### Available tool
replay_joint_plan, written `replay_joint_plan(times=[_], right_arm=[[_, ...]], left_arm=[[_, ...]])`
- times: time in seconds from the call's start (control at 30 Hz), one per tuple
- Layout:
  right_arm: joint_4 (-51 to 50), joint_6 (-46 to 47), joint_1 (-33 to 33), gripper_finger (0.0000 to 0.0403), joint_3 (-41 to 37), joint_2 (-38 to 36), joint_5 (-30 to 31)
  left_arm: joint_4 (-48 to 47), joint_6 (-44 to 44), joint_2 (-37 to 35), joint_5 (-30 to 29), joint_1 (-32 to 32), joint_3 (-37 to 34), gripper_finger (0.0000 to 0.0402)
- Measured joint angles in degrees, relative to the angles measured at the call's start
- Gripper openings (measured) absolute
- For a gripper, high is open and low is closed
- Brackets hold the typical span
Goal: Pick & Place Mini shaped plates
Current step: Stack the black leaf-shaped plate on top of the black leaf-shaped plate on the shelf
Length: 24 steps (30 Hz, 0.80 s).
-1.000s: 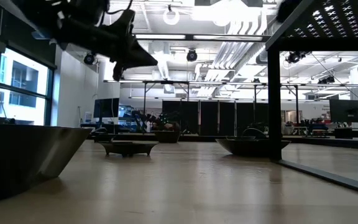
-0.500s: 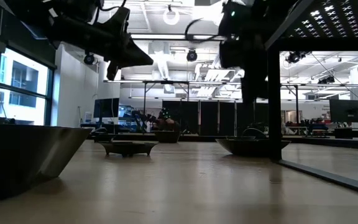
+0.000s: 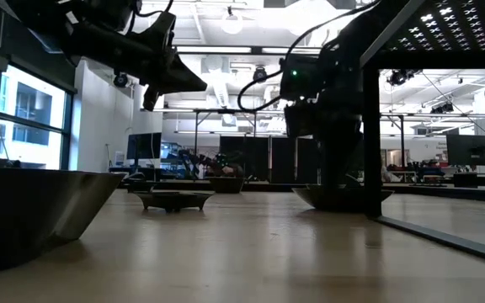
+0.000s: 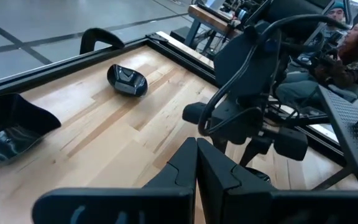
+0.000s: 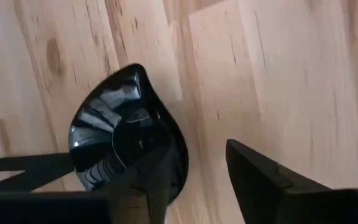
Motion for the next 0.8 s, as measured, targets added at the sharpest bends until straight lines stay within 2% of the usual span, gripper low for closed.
replay_joint_plan(times=[0.4, 0.8], right_arm=[[0.5, 0.6, 0.0, 0.0008, 0.0, 0.6, -3.2], [0.2, 8.8, -0.3, 0.0002, -0.1, -0.7, -3.5]], left_arm=[[-0.4, 0.0, 0.0, 0.0, 0.0, 0.0, 0.0000], [-0.4, 0.0, 0.0, 0.0, 0.0, 0.0, 0.0000]])
